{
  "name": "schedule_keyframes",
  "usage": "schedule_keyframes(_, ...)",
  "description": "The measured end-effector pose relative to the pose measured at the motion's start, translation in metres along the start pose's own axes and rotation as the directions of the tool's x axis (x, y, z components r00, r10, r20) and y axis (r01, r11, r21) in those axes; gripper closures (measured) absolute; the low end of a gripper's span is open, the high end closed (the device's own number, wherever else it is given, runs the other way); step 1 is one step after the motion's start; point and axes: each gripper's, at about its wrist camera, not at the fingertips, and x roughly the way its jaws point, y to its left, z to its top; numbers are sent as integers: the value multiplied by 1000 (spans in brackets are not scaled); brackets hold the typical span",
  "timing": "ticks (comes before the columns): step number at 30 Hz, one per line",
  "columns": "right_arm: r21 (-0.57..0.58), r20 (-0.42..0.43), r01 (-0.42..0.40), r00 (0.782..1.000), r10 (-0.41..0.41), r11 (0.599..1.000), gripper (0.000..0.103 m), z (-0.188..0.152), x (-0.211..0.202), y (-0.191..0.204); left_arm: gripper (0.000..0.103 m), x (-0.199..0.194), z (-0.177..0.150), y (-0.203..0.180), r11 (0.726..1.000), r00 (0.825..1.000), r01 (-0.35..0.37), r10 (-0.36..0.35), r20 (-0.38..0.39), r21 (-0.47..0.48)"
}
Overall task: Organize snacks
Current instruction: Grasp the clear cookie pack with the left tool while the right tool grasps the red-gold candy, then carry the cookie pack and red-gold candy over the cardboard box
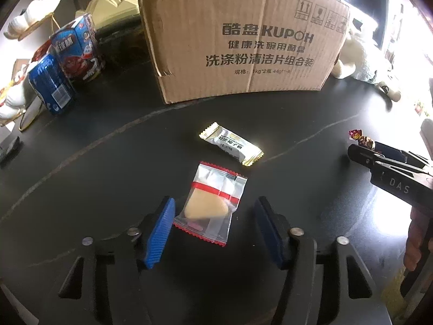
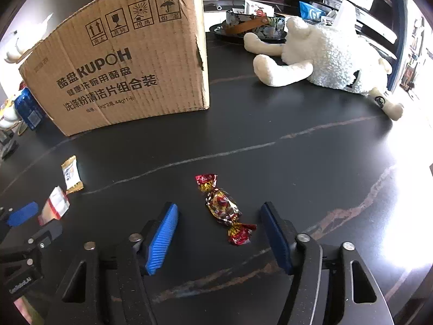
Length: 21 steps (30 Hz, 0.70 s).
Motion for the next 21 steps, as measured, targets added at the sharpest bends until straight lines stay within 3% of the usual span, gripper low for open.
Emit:
schedule_keyframes(1, -4, 2, -1, 1000, 1, 1000, 47, 0, 0, 1, 50, 0, 0, 0, 1000, 1000, 3, -3, -3, 0)
schedule_keyframes(3, -9, 7, -2, 1000, 2, 1000, 54, 1, 0, 2, 63, 1, 0, 0, 1000, 1000, 8, -8, -7, -7)
schedule_keyframes(5, -16, 12, -6, 1000, 6, 1000, 68, 0, 0, 3, 64, 1, 0, 1, 1000, 1000, 23, -23, -8, -10)
schedule_keyframes(8, -18, 14, -25, 1000, 25, 1000, 78, -1, -2, 3, 65, -1, -1, 0, 999, 999, 40, -40, -4, -12)
schedule_keyframes(21, -41, 23, -140, 990, 142, 989, 78, -6, -22, 23, 67, -26, -3, 5, 996, 996, 79, -77, 42, -35)
